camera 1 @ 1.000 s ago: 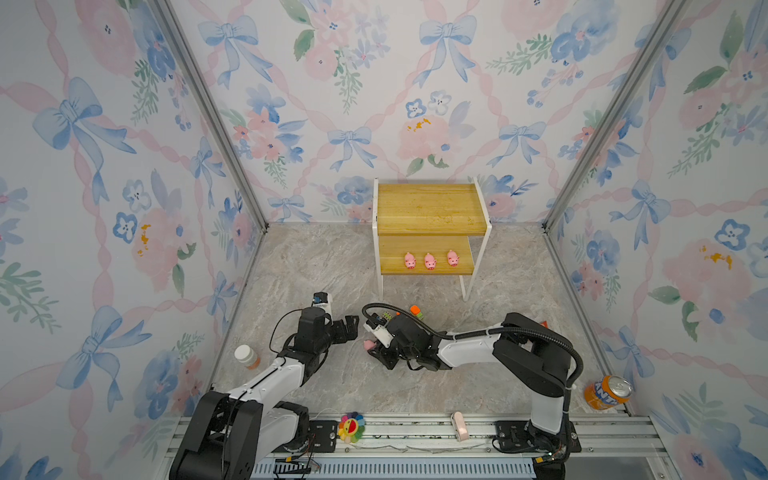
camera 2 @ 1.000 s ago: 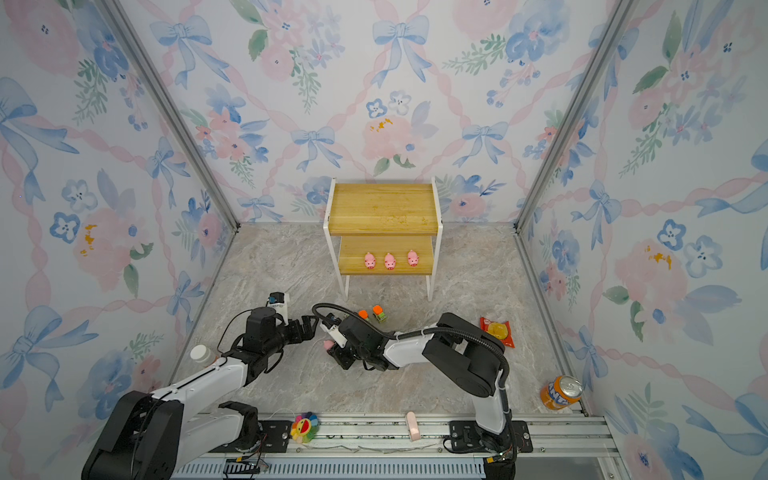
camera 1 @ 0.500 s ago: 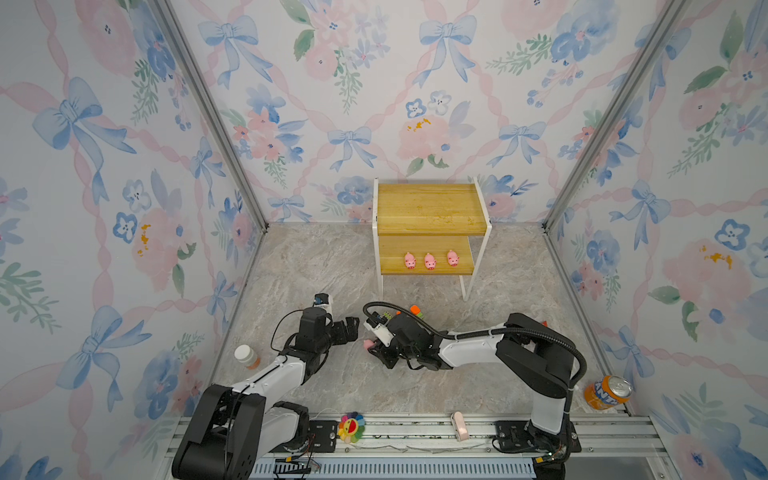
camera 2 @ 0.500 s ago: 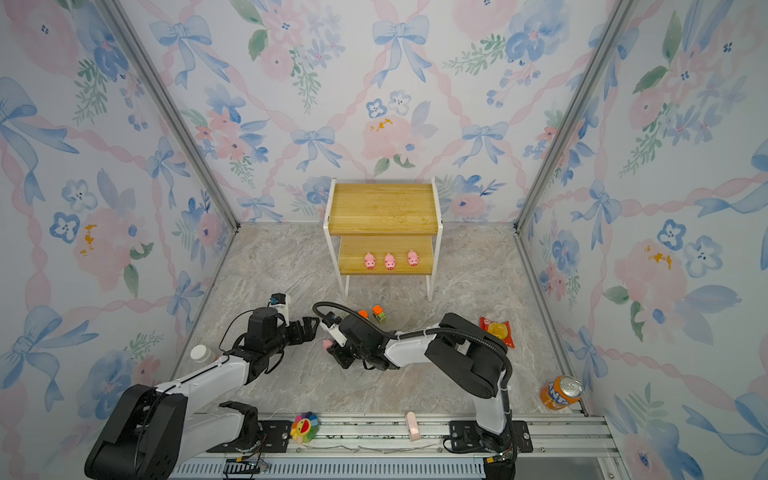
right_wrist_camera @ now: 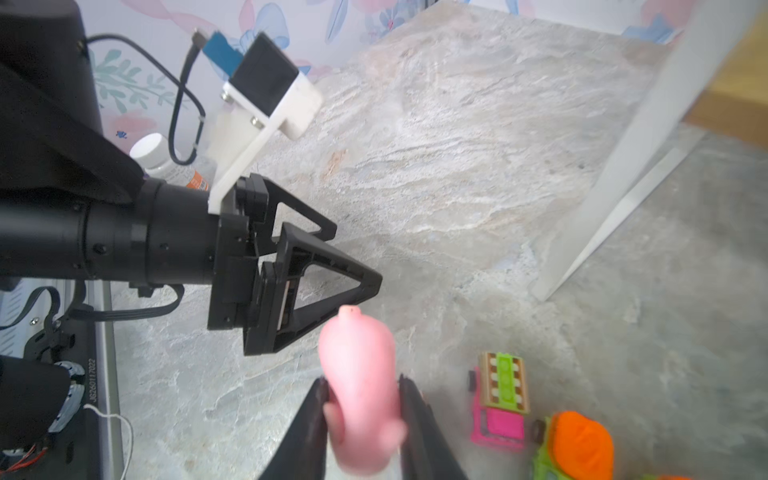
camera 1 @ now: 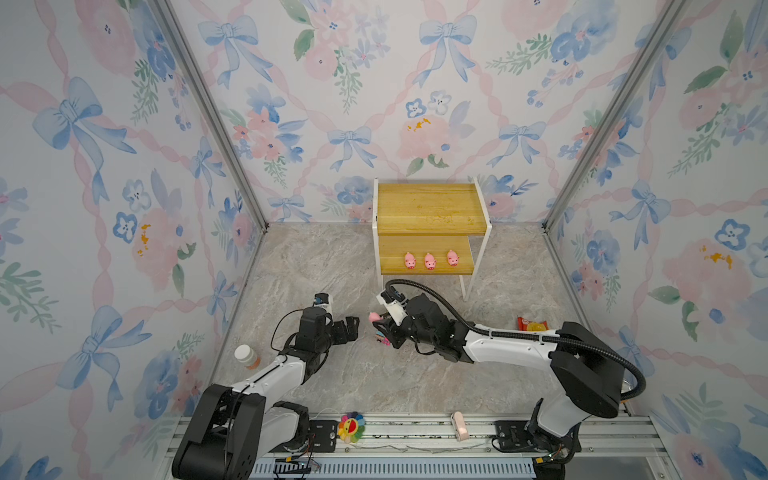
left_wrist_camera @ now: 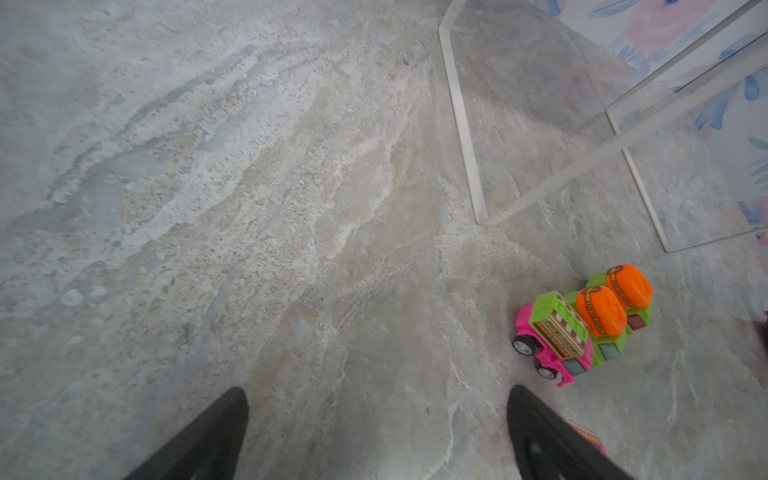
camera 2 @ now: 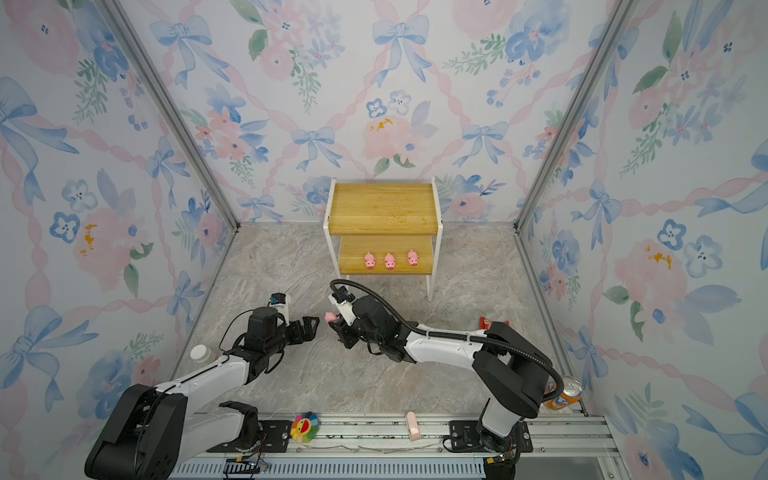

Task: Place and organize the plastic toys onto the shelf
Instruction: 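Lift the pink pig with the right gripper and carry it to the lower shelf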

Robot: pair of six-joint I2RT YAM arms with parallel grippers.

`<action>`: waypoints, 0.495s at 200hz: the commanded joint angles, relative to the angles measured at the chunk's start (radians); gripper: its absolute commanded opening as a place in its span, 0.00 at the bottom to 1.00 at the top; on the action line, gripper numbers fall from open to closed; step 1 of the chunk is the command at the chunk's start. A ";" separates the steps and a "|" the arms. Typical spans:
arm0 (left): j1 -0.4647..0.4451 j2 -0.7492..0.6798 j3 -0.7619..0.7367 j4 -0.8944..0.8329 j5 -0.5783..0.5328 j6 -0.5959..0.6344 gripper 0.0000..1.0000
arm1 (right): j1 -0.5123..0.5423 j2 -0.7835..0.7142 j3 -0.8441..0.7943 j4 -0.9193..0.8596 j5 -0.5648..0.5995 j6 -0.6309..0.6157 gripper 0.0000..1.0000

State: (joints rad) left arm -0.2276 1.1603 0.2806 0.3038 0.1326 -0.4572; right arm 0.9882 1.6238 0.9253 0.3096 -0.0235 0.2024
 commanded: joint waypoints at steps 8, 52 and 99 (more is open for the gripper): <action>0.009 0.004 0.017 -0.010 0.020 0.014 0.98 | -0.024 -0.064 0.017 -0.043 0.154 0.020 0.31; 0.012 0.003 0.021 -0.011 0.024 0.018 0.98 | -0.079 -0.100 0.021 0.002 0.310 0.051 0.32; 0.012 0.004 0.023 -0.010 0.025 0.020 0.98 | -0.114 -0.063 0.082 0.042 0.358 0.043 0.32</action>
State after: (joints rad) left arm -0.2218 1.1603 0.2863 0.3038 0.1436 -0.4538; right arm 0.8883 1.5433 0.9478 0.3099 0.2825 0.2367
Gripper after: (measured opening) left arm 0.980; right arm 0.325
